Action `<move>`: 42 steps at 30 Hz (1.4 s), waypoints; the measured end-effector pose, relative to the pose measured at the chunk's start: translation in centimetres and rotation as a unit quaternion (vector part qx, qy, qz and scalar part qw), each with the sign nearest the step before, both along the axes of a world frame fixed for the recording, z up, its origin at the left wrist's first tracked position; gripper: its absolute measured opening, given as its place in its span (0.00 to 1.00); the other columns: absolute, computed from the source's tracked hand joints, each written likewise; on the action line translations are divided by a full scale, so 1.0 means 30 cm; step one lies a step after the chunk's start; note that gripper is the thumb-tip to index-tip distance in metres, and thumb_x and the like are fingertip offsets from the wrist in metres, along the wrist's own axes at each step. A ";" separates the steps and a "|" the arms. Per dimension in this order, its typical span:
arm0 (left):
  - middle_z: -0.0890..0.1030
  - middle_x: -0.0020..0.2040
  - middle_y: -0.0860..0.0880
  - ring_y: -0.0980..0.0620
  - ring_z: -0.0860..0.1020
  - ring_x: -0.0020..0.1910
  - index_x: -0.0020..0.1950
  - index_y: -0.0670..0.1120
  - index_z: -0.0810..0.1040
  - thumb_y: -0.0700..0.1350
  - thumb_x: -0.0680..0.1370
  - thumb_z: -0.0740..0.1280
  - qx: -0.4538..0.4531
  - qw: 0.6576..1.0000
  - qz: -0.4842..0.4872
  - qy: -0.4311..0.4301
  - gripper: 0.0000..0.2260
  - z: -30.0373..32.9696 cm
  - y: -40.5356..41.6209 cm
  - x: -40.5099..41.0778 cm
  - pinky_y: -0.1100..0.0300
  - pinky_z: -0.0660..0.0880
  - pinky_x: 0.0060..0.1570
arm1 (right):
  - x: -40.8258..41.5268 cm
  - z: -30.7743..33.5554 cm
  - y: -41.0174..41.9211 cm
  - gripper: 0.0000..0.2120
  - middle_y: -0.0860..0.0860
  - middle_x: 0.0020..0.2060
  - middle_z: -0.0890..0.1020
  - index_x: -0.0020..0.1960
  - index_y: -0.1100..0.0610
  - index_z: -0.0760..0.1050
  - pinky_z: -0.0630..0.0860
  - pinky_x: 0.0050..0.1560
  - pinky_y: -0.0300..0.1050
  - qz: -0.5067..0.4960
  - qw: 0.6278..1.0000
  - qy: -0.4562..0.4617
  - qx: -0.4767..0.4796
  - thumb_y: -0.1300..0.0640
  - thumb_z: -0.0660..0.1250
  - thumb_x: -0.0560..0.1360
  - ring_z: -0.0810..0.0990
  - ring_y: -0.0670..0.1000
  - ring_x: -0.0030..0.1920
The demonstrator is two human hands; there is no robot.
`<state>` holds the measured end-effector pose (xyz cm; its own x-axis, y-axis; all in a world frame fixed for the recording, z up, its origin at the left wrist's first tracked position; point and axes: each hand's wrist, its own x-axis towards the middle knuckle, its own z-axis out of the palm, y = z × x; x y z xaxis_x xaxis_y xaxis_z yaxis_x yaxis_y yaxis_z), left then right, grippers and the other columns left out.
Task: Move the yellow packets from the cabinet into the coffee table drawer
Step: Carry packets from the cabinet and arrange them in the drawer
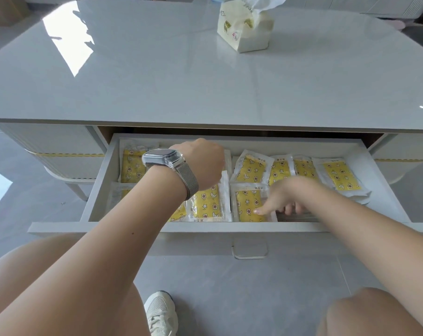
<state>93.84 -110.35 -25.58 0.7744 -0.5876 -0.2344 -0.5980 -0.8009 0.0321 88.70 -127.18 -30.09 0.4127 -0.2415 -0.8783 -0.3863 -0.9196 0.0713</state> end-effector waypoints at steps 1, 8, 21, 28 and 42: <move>0.79 0.49 0.50 0.49 0.79 0.44 0.59 0.48 0.78 0.44 0.83 0.55 0.003 1.000 0.005 -0.002 0.13 0.000 0.007 0.000 0.56 0.77 0.41 | 0.030 0.003 -0.043 0.31 0.55 0.61 0.79 0.72 0.61 0.65 0.77 0.57 0.46 -0.049 0.998 -0.034 0.008 0.40 0.61 0.79 0.80 0.54 0.56; 0.81 0.54 0.51 0.49 0.81 0.48 0.61 0.51 0.77 0.44 0.82 0.56 0.026 1.000 0.008 -0.002 0.13 -0.017 0.046 -0.030 0.54 0.80 0.47 | 0.183 -0.117 -0.159 0.28 0.59 0.43 0.78 0.66 0.68 0.68 0.82 0.50 0.54 -0.306 0.901 -0.300 0.060 0.54 0.74 0.74 0.84 0.57 0.45; 0.80 0.56 0.51 0.50 0.80 0.51 0.62 0.50 0.76 0.47 0.84 0.54 0.016 1.000 0.002 0.013 0.13 -0.020 0.063 -0.035 0.56 0.78 0.47 | 0.217 -0.215 -0.133 0.15 0.50 0.34 0.83 0.52 0.60 0.79 0.82 0.39 0.39 -0.270 0.804 -0.512 0.139 0.53 0.76 0.71 0.83 0.46 0.32; 0.80 0.57 0.50 0.49 0.80 0.53 0.62 0.50 0.76 0.47 0.83 0.53 0.022 0.999 -0.003 0.027 0.14 -0.024 0.062 -0.012 0.54 0.79 0.51 | 0.200 -0.148 -0.161 0.19 0.58 0.45 0.84 0.59 0.61 0.75 0.82 0.50 0.50 -0.252 0.845 -0.447 0.151 0.57 0.76 0.72 0.85 0.54 0.42; 0.80 0.55 0.50 0.49 0.80 0.52 0.64 0.50 0.75 0.49 0.84 0.52 0.019 0.999 -0.012 0.029 0.15 -0.029 0.043 -0.035 0.53 0.79 0.51 | 0.106 -0.097 -0.173 0.14 0.56 0.41 0.84 0.48 0.59 0.78 0.83 0.37 0.45 -0.126 0.955 -0.223 0.146 0.56 0.79 0.68 0.85 0.51 0.38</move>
<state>92.80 -109.07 -26.46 0.7442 -0.5964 -0.3010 -0.6156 -0.7871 0.0376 91.89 -132.36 -33.00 0.7228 -0.1537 -0.6737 -0.5305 -0.7482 -0.3985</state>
